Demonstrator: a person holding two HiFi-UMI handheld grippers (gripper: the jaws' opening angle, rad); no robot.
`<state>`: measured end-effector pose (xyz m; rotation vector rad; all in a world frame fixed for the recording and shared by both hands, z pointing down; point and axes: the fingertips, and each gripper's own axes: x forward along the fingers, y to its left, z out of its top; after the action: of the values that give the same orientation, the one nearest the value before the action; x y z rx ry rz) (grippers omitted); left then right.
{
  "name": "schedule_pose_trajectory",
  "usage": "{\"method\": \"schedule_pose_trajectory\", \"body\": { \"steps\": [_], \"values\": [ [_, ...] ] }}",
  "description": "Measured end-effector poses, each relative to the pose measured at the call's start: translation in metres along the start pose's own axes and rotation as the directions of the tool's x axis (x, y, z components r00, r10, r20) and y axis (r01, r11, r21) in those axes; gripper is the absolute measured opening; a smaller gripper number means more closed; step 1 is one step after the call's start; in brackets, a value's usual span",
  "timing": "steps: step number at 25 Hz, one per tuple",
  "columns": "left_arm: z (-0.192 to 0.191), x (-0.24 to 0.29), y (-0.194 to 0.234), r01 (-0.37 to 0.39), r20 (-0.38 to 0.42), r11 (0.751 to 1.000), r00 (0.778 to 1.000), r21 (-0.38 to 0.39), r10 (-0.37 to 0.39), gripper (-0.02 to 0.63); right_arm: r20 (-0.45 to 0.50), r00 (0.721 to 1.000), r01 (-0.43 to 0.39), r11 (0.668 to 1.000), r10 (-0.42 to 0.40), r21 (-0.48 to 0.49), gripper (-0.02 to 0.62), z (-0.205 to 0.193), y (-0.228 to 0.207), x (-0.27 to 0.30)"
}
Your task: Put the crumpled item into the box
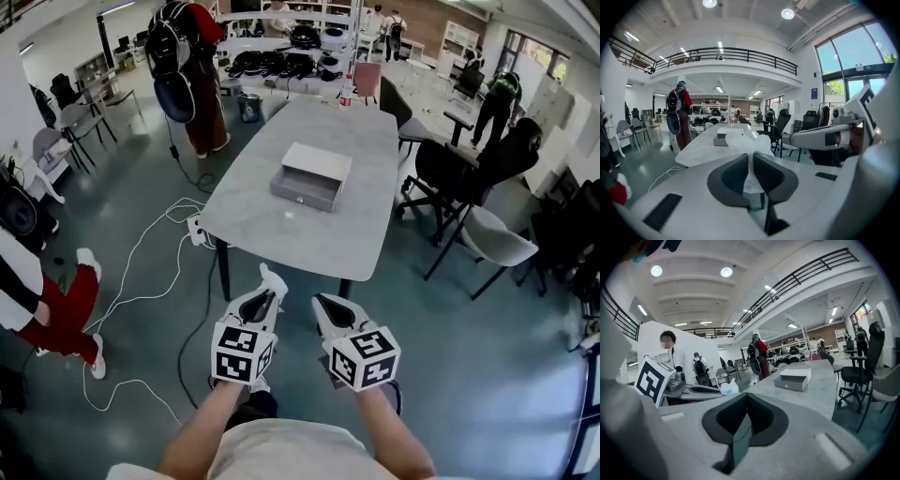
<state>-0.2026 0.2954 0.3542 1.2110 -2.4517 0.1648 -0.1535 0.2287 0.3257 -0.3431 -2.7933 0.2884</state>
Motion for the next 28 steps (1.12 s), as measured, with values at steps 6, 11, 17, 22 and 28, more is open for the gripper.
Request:
{"method": "schedule_pose_trajectory", "body": {
  "steps": [6, 11, 17, 22, 28],
  "values": [
    [0.018, 0.025, 0.049, 0.053, -0.007, 0.999, 0.999, -0.009, -0.053, 0.035, -0.020, 0.999, 0.042, 0.999, -0.042, 0.003, 0.005, 0.021, 0.002, 0.055],
    [0.025, 0.045, 0.083, 0.099, -0.007, 0.995, 0.995, -0.023, -0.099, 0.035, -0.036, 0.995, 0.089, 0.996, -0.089, -0.001, 0.005, 0.031, 0.001, 0.091],
    [0.031, 0.065, 0.116, 0.152, -0.006, 0.988, 0.988, -0.033, -0.152, 0.035, -0.048, 0.990, 0.133, 0.991, -0.132, 0.004, 0.005, 0.038, 0.002, 0.127],
    [0.036, 0.073, 0.132, 0.192, -0.011, 0.981, 0.981, -0.032, -0.192, 0.035, -0.053, 0.984, 0.169, 0.986, -0.168, 0.010, 0.005, 0.045, 0.003, 0.144],
    [0.039, 0.084, 0.150, 0.211, -0.010, 0.977, 0.977, -0.017, -0.212, 0.035, -0.055, 0.982, 0.183, 0.983, -0.181, 0.016, 0.005, 0.046, 0.000, 0.165]
  ]
}}
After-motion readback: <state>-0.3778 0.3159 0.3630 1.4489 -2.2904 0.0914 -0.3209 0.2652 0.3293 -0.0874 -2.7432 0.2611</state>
